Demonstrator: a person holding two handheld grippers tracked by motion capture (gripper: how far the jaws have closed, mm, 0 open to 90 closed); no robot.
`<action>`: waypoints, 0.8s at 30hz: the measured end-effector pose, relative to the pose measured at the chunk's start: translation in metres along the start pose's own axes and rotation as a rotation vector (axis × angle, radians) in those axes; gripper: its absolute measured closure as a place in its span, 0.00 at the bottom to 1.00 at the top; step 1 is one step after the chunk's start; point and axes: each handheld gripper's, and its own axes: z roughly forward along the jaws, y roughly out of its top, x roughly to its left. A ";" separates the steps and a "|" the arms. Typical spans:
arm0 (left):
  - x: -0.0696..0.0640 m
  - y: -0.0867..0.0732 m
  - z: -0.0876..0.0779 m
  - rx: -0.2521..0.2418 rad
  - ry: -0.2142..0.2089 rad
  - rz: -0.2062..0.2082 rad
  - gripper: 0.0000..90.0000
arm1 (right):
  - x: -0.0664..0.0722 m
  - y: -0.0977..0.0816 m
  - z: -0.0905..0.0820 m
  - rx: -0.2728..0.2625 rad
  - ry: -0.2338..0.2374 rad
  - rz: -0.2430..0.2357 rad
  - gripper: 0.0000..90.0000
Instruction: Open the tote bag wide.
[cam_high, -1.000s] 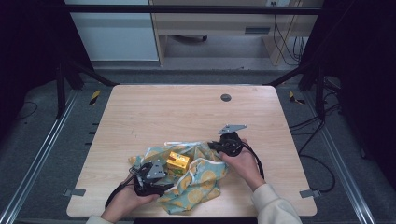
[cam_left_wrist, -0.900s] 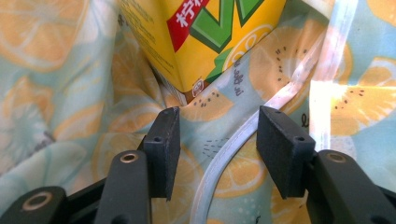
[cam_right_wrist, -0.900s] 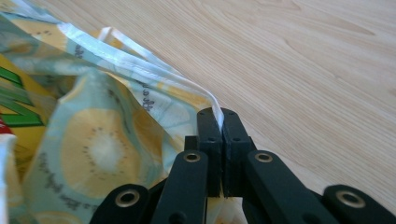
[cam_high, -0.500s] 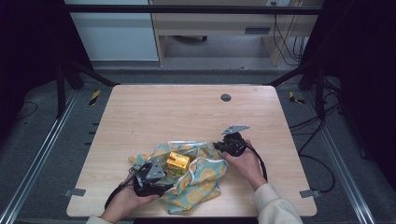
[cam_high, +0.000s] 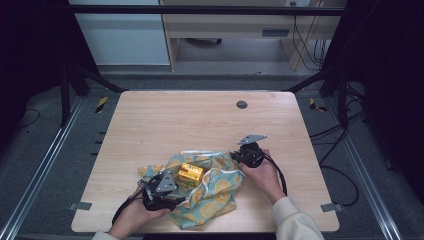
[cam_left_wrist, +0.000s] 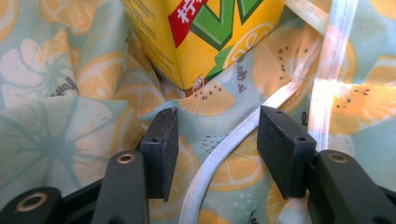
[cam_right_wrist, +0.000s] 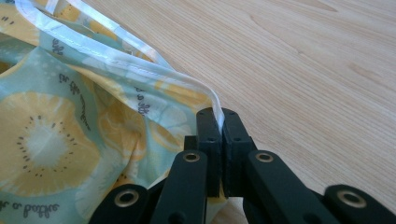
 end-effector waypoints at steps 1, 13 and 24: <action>0.000 0.000 0.001 -0.005 0.001 -0.016 0.52 | 0.000 0.000 0.000 0.001 0.001 -0.002 0.97; 0.004 0.006 -0.029 -0.165 0.056 -0.078 0.41 | 0.019 0.024 -0.049 -0.142 -0.037 -0.039 0.47; 0.034 0.012 -0.072 -0.286 0.360 -0.224 0.30 | 0.060 0.006 -0.087 -0.153 0.048 -0.108 0.29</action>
